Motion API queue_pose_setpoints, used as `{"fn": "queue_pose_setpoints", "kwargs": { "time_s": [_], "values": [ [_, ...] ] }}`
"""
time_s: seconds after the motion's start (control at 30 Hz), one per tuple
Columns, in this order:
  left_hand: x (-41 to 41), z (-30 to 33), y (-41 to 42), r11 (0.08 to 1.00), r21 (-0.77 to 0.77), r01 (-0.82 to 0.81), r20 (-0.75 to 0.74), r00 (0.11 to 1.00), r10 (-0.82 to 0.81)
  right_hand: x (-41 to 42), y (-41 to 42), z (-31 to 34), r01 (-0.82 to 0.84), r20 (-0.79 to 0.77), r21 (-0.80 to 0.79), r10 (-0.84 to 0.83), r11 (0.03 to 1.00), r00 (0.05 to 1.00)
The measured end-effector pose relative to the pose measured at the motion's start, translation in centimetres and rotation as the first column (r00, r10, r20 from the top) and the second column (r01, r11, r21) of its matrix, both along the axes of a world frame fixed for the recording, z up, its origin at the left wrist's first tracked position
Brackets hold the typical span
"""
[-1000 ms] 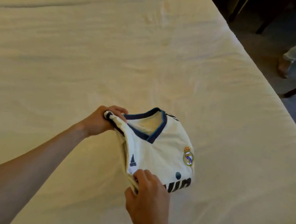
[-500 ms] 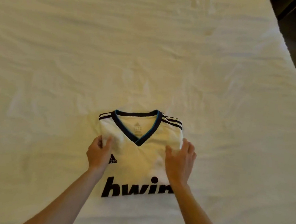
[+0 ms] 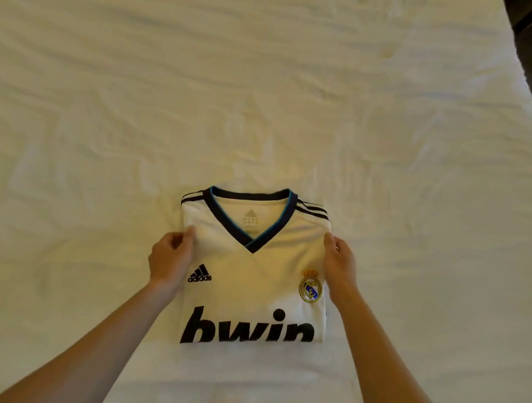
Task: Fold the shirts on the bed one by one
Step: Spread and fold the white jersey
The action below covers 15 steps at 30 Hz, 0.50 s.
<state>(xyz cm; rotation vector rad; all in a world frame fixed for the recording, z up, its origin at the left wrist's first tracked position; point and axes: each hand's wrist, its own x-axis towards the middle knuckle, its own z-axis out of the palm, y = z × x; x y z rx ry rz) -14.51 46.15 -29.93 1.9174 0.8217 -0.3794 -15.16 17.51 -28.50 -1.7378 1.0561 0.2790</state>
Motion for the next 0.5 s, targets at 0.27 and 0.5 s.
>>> {"fn": "queue_pose_setpoints", "kwargs": {
  "time_s": [0.27, 0.5],
  "values": [
    [-11.3, 2.0, -1.5, 0.976, 0.203, 0.082, 0.026, 0.996, -0.089, -11.1, 0.7, 1.0, -0.116, -0.017, -0.111, 0.115, 0.987, 0.993],
    [-12.0, 4.7, -0.8, 0.997, -0.067, 0.035, 0.245, 0.969, -0.018, -12.9, -1.6, 1.4, 0.068, 0.192, 0.265, -0.121, 0.962, 0.974]
  ]
}}
